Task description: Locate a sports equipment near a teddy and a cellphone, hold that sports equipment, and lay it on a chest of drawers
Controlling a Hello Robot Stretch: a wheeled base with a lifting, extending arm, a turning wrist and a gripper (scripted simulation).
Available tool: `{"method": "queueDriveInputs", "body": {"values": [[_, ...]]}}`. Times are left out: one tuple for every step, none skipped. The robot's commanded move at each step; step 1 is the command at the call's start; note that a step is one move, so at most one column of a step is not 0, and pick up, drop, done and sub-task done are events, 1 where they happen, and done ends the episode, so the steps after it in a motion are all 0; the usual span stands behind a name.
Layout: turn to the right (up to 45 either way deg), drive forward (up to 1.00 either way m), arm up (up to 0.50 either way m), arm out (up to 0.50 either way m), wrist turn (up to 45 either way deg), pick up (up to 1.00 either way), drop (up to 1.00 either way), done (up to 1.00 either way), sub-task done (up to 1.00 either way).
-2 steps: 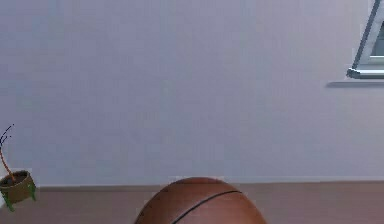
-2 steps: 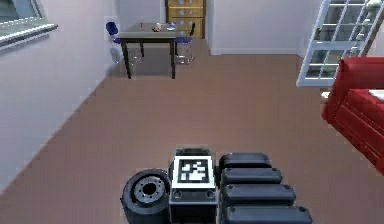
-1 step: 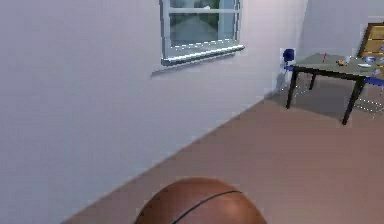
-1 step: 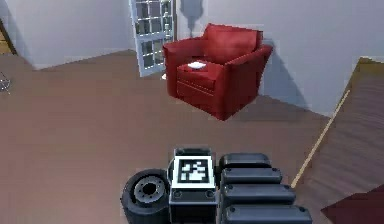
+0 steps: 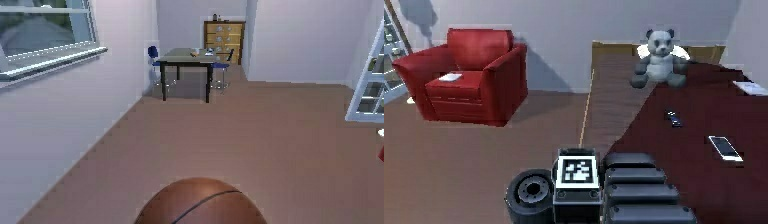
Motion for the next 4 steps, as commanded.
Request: {"method": "queueDriveInputs", "body": {"values": [[3.0,0.0,0.0,0.0,0.0,0.0,0.0,0.0,0.0],[0.0,0.3,0.0,0.0,0.0,0.0,0.0,0.0,0.0],[24.0,0.0,0.0,0.0,0.0,0.0,0.0,0.0,0.0],[0.0,1.0,0.0,0.0,0.0,0.0,0.0,0.0,0.0]]}}
